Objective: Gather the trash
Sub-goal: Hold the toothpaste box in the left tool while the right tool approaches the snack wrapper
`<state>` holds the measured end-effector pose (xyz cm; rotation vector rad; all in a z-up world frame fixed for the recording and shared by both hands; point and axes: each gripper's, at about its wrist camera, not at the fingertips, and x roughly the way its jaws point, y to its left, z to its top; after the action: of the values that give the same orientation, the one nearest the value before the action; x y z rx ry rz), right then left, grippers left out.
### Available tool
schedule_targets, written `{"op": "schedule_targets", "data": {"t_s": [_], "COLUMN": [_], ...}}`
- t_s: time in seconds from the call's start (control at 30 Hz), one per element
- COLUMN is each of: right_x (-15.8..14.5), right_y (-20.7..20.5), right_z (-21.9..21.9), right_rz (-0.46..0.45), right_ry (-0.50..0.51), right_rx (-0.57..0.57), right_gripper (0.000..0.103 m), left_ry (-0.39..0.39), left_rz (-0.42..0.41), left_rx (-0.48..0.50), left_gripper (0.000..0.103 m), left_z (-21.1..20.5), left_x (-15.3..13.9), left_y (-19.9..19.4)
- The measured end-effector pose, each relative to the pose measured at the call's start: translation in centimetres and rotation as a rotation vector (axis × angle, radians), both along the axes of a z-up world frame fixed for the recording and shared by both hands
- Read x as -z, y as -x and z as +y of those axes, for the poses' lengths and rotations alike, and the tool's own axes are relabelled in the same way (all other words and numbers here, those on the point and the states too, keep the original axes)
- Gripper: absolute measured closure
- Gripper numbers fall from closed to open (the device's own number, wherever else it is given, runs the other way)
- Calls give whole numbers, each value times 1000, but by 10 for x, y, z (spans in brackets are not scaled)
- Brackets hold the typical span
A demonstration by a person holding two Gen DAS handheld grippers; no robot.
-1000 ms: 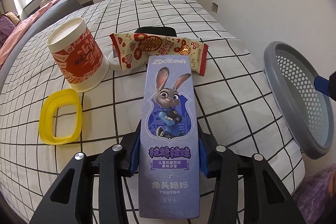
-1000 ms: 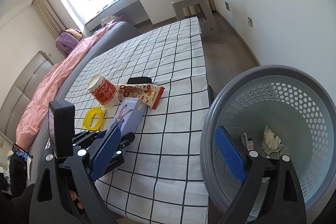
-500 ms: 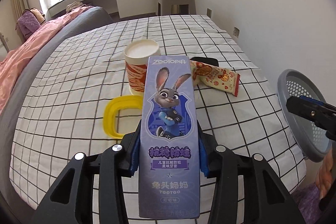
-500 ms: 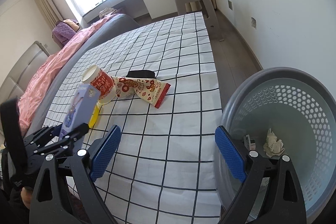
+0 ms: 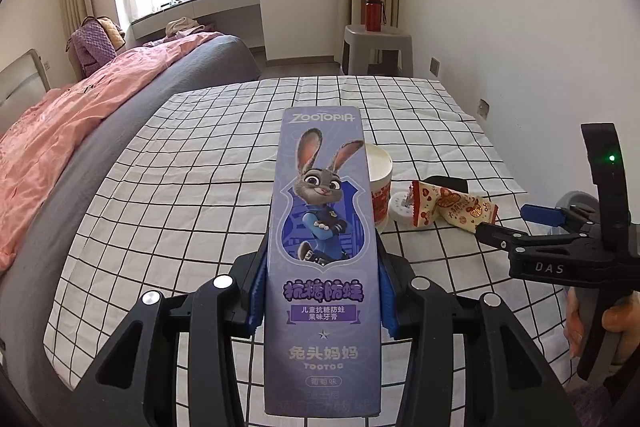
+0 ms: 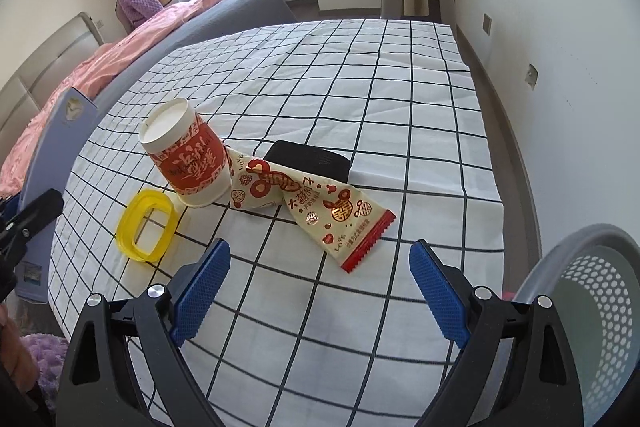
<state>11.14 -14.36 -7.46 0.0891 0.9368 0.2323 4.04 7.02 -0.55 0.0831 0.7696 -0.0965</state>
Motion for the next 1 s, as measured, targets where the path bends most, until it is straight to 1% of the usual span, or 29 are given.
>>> {"op": "schedule_targets", "data": {"t_s": [0.17, 0.37, 0.5, 0.87, 1.0], "right_x": [5, 12, 20, 29, 28], "right_y": [-22, -38, -46, -42, -38], "right_z": [-3, 0, 3, 16, 18], "right_rz": [12, 38, 70, 92, 98], "right_ry": [-6, -24, -34, -22, -40], "right_rx": [3, -20, -33, -83, -105], "right_gripper": [14, 14, 14, 14, 14], "left_ry": [12, 21, 28, 39, 43], "left_rz": [-1, 9, 15, 22, 27], "left_rx": [-28, -48, -56, -57, -66], "left_gripper": [60, 60, 60, 60, 60], "left_z": [6, 7, 10, 13, 15], "left_x": [4, 8, 9, 10, 10], "left_y": [-2, -8, -9, -9, -10]}}
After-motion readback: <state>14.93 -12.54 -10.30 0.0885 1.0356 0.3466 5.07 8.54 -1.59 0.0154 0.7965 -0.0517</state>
